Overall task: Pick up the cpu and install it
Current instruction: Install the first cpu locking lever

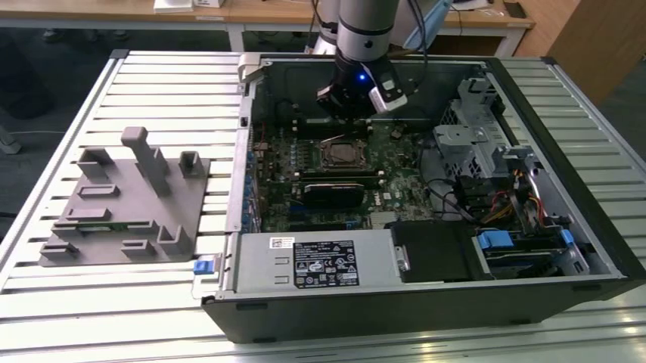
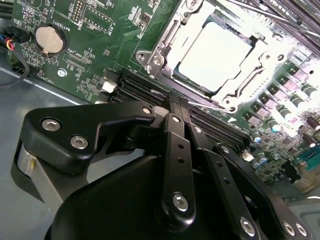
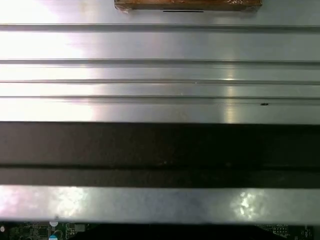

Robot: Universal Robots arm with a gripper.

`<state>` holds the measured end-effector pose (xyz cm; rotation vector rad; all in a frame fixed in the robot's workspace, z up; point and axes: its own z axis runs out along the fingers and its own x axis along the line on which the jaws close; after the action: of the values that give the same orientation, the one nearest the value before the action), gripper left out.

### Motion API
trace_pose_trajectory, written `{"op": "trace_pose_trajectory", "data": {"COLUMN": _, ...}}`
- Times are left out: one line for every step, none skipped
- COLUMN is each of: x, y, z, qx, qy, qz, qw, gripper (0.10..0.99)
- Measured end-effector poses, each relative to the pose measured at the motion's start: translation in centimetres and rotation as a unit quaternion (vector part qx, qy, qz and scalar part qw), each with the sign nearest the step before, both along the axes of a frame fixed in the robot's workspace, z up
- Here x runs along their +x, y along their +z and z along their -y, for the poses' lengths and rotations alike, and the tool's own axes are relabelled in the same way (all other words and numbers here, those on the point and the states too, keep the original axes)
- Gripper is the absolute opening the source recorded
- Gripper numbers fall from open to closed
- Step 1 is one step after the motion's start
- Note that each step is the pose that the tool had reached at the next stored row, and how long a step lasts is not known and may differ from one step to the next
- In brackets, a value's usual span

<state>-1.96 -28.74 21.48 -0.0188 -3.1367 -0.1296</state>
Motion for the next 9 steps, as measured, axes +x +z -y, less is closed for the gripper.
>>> {"op": "trace_pose_trajectory", "data": {"x": 0.02, "y": -0.1, "z": 0.0, "qx": 0.0001, "qy": 0.0, "qz": 0.0, "qw": 1.0, "gripper": 0.106}}
{"op": "trace_pose_trajectory", "data": {"x": 0.05, "y": -0.18, "z": 0.0, "qx": 0.0001, "qy": -0.001, "qz": 0.0, "qw": 1.0, "gripper": 0.106}}
{"op": "trace_pose_trajectory", "data": {"x": 0.07, "y": -0.25, "z": 0.0, "qx": 0.0001, "qy": -0.001, "qz": 0.0, "qw": 1.0, "gripper": 0.106}}
{"op": "trace_pose_trajectory", "data": {"x": 0.1, "y": -0.32, "z": 0.0, "qx": 0.0, "qy": -0.001, "qz": 0.0, "qw": 1.0, "gripper": 0.106}}
{"op": "trace_pose_trajectory", "data": {"x": 0.12, "y": -0.39, "z": 0.0, "qx": 0.0, "qy": -0.001, "qz": 0.0, "qw": 1.0, "gripper": 0.106}}
{"op": "trace_pose_trajectory", "data": {"x": 0.14, "y": -0.47, "z": 0.0, "qx": 0.0, "qy": -0.002, "qz": 0.0, "qw": 1.0, "gripper": 0.106}}
{"op": "trace_pose_trajectory", "data": {"x": 0.16, "y": -0.55, "z": 0.0, "qx": 0.0, "qy": -0.002, "qz": 0.0, "qw": 1.0, "gripper": 0.106}}
{"op": "trace_pose_trajectory", "data": {"x": 0.19, "y": -0.63, "z": 0.0, "qx": 0.0, "qy": -0.002, "qz": 0.0, "qw": 1.0, "gripper": 0.106}}
{"op": "trace_pose_trajectory", "data": {"x": 0.21, "y": -0.7, "z": 0.0, "qx": 0.0, "qy": -0.002, "qz": 0.0, "qw": 1.0, "gripper": 0.106}}
